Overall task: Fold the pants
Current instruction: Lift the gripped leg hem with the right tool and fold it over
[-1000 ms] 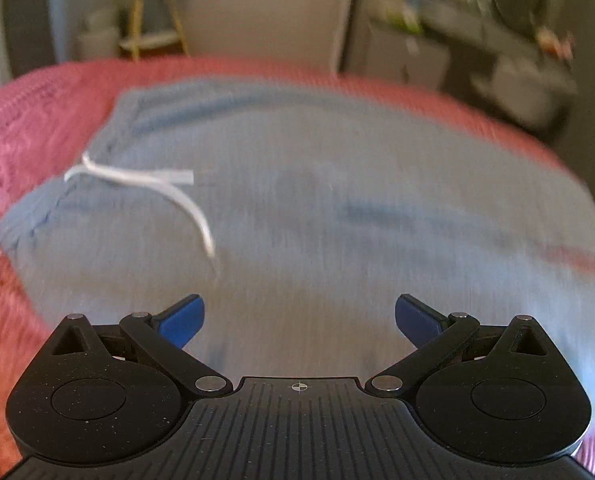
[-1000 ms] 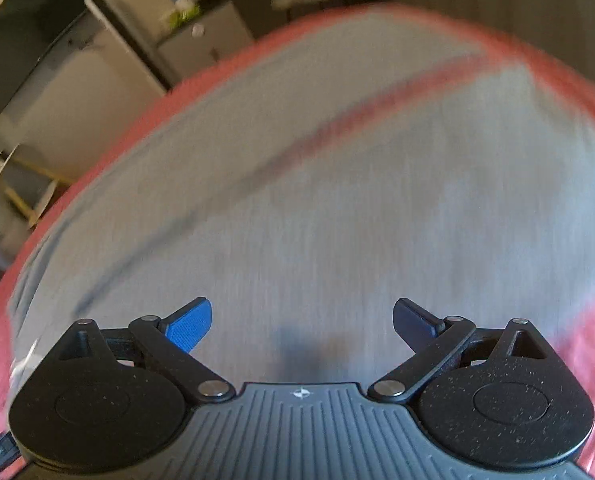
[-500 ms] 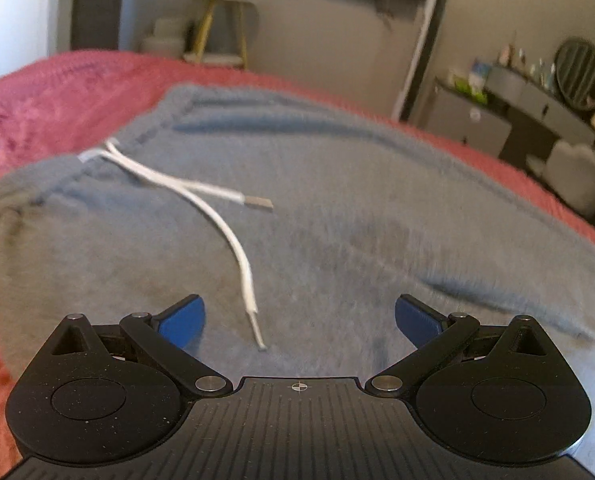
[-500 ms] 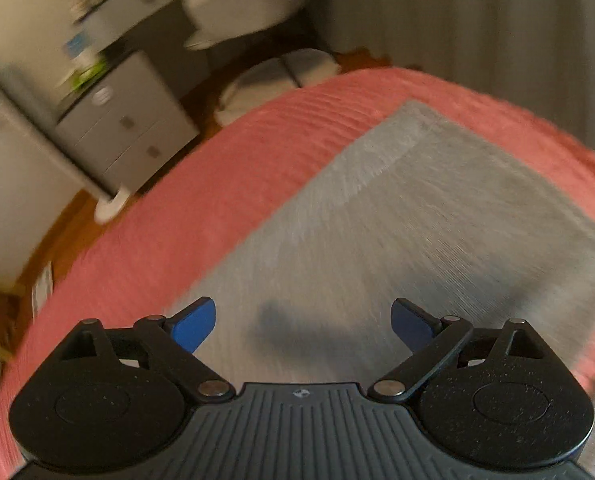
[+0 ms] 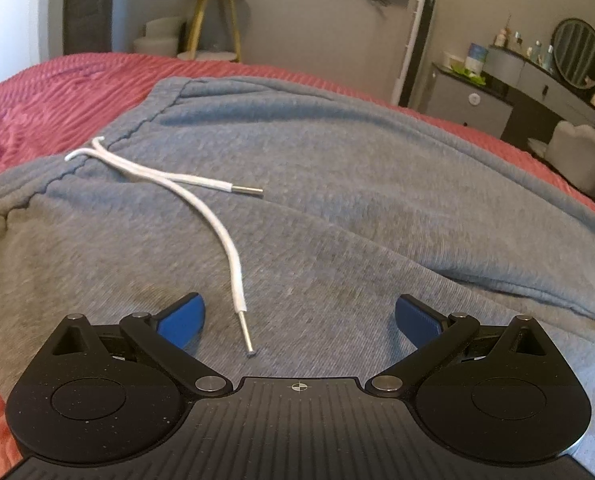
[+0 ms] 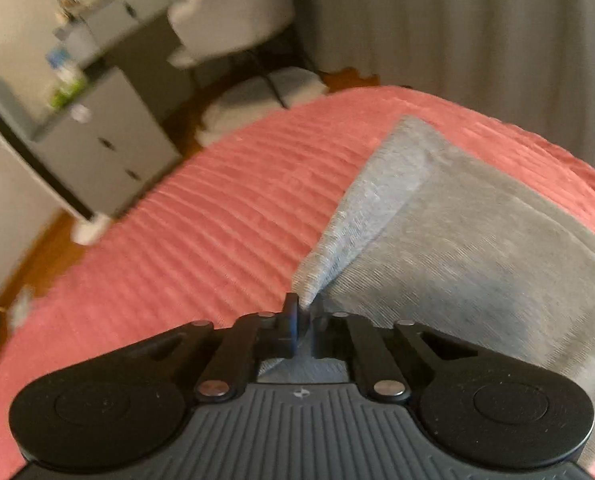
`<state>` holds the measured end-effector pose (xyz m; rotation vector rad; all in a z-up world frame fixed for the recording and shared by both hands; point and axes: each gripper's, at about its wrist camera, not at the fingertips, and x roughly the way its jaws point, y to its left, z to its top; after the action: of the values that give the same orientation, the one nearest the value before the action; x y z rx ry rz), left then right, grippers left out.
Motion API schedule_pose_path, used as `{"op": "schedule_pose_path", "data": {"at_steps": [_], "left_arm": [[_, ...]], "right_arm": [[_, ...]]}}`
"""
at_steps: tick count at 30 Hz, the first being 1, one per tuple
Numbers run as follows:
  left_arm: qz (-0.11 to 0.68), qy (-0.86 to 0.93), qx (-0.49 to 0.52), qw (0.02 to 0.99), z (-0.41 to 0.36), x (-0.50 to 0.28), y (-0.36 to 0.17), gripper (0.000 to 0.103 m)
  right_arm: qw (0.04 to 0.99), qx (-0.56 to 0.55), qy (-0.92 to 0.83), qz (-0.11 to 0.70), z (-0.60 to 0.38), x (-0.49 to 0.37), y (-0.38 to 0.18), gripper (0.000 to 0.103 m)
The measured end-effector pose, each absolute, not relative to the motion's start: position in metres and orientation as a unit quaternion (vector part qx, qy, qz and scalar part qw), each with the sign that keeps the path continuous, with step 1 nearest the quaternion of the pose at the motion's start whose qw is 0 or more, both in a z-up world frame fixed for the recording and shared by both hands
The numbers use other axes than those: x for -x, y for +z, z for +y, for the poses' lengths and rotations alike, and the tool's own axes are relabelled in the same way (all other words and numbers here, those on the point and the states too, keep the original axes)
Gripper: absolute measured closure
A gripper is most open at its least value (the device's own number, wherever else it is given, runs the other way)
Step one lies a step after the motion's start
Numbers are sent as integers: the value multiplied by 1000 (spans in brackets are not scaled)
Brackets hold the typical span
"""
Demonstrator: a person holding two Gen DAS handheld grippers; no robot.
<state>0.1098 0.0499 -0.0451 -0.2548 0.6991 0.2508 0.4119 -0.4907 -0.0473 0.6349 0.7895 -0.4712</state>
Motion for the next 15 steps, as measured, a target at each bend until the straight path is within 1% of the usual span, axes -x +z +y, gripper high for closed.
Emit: {"op": "schedule_pose_path", "data": {"at_steps": [2,4,5,7,10,12,13,15], "left_arm": [[335,127,132,924,54,-107,-42,0],[323,135,144,926,58,-102,-37,0],[317,137,150,927,61,-100,-34,0],[302,130,164,930,66,-94,-28,0],[292,117,191,930,75,-93,-17,0],[301,107,210,924,83,-100,-9,0],[307,107,209,922,85,-104,-5,0],[309,91,182,929,88,-119,4,0]], "right_arm": [[861,-328,-188,340,-497,-365,-35,99],[875,-348,-151,301,-494,-295,-24,99],[878,-349,-144,293,-492,-261,-22,99],[882,-346,-134,292,-479,-181,-28,99],[868,-353,-138,320,-467,-94,-62,99],[845,-380,-150,343,-470,-64,-95,99],[838,-413,-141,327,-477,-55,-106,100],[838,-425,-139,314,-483,-54,-108,100]]}}
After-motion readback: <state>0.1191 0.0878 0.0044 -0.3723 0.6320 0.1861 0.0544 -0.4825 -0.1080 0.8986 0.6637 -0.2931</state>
